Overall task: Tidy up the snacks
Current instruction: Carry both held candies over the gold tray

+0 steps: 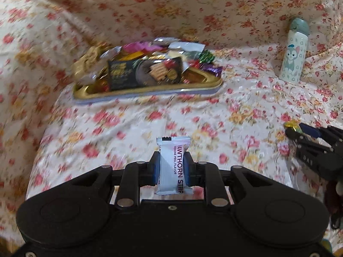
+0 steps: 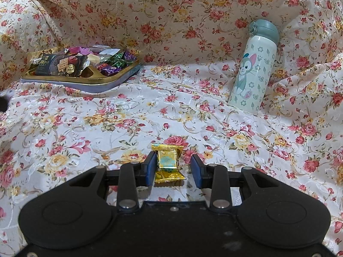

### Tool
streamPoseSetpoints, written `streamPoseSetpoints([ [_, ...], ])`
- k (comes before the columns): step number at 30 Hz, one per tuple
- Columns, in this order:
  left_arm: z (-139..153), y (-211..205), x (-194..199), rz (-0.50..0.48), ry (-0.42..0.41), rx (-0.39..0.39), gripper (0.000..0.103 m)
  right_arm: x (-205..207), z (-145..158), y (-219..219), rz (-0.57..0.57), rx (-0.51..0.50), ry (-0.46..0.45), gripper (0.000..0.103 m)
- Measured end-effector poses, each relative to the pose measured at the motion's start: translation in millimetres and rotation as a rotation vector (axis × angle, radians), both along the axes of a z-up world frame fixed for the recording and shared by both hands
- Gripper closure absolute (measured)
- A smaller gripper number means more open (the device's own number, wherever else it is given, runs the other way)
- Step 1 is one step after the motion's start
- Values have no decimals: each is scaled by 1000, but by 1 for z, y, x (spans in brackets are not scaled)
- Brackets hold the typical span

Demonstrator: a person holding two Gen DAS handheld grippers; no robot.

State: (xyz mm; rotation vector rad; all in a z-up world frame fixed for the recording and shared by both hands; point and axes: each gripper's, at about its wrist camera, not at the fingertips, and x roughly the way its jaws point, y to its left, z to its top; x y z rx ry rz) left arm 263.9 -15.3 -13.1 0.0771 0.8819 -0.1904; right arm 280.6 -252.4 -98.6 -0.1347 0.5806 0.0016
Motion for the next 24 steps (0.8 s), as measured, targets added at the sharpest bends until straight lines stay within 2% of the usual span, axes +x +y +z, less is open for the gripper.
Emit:
streamPoseSetpoints([
  [7,9,15,-36,15,-40,28,74,-1,0,0,1,-5,-2,68],
  [10,11,19,-49,13,-42,18,74,-3,0,4,29,-17,-5,80],
  [12,10,22,-53,14,-30,6,74,-4,1,8,33,-37,-1,80],
  [16,6,21,-53,8,-8,-1,74,1,13,0,2,64,55,82],
  [24,0,13,-37,13,28,-12,74,-2,51,2,-7,204,66,82],
])
